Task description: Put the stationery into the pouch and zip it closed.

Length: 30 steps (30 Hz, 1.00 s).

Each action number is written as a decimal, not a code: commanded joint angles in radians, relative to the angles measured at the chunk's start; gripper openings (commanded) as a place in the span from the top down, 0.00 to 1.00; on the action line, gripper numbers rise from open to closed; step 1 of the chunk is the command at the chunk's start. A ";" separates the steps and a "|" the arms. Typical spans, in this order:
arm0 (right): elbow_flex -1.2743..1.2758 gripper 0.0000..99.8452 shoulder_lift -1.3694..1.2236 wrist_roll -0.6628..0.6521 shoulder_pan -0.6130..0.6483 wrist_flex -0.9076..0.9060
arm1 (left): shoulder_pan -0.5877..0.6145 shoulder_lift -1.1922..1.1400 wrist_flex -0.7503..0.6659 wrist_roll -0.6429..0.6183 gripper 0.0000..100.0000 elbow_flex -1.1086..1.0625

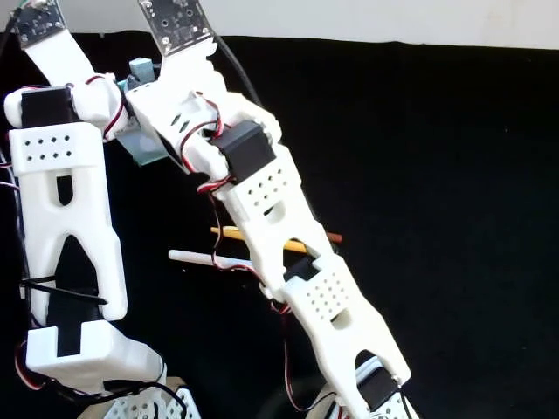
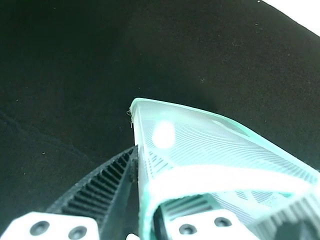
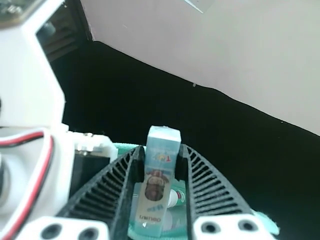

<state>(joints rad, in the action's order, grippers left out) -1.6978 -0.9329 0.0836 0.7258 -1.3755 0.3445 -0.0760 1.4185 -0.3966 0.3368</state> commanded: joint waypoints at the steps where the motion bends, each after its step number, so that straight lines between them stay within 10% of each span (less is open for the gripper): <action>1: -0.081 0.91 0.008 -0.014 0.012 -0.038 | 0.084 -0.007 -0.035 -0.003 0.99 0.013; 30: -0.081 0.80 0.125 -0.071 0.127 -0.148 | 0.081 -0.007 -0.037 -0.002 0.99 0.015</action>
<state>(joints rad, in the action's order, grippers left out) -1.6809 -0.8470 0.0376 0.8239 -1.5459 0.3997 -0.0852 1.4016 -0.3905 0.3353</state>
